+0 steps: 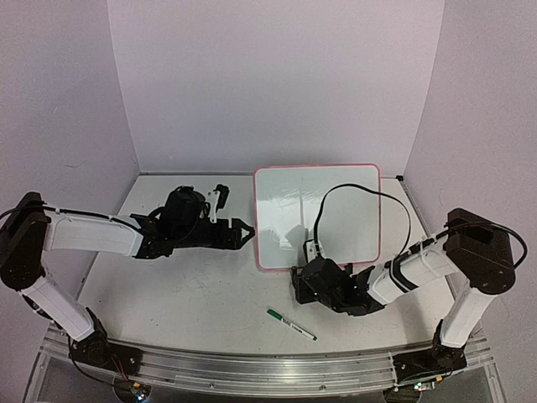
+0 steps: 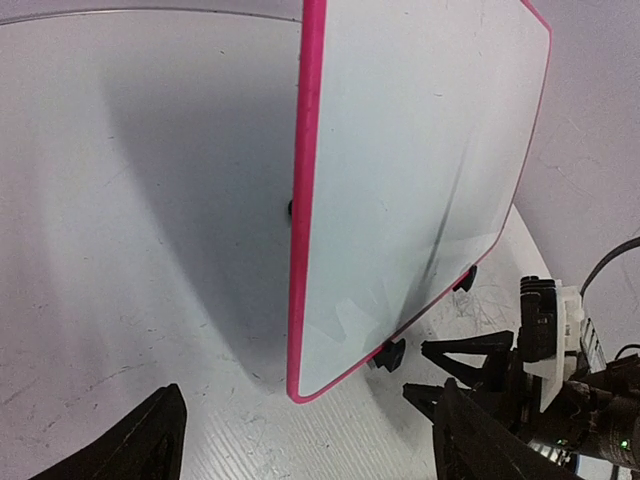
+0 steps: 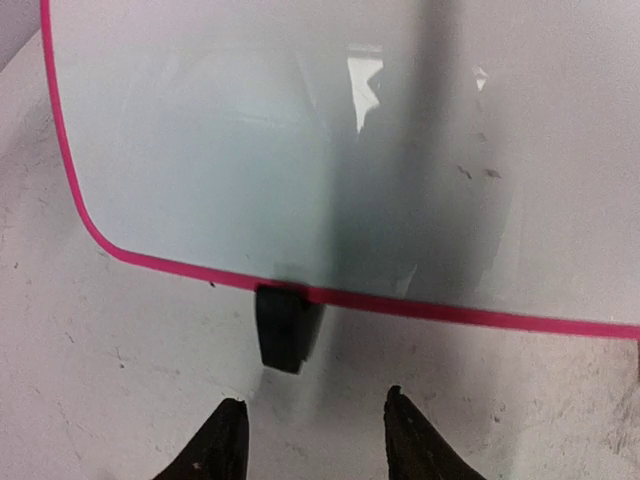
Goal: Write a sentence on the whiteboard
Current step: Move the whiteboard to the center of the board, then pick up the whiteboard marker from the center of the board.
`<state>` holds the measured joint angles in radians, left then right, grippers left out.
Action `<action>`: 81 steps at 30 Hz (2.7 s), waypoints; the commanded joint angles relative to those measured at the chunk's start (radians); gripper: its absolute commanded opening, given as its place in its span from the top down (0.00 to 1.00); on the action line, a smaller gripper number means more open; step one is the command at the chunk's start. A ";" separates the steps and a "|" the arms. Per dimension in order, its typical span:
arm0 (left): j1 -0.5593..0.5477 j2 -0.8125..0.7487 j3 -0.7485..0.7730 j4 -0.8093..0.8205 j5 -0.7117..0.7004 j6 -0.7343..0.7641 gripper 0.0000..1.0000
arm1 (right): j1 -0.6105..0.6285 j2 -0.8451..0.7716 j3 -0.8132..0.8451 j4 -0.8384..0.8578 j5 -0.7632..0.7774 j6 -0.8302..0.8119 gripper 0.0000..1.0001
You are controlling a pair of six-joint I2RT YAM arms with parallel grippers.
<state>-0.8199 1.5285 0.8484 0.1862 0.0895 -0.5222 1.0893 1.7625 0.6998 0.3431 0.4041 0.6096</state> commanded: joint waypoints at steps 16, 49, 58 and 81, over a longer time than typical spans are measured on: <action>0.004 -0.196 -0.074 -0.049 -0.109 -0.003 0.10 | 0.002 0.164 0.229 -0.113 0.206 0.039 0.76; 0.004 -0.101 0.013 -0.057 -0.155 0.051 0.07 | 0.132 -0.151 0.010 -0.245 -0.192 -0.161 0.36; 0.005 -0.078 0.043 -0.056 -0.143 0.051 0.06 | 0.197 -0.098 0.050 -0.255 -0.302 -0.198 0.42; 0.006 -0.121 0.045 -0.103 -0.145 0.053 0.05 | 0.270 -0.015 0.044 -0.222 -0.085 -0.185 0.99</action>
<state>-0.8192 1.4357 0.8505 0.0960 -0.0566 -0.4870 1.3602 1.7542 0.7650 0.0905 0.2485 0.4048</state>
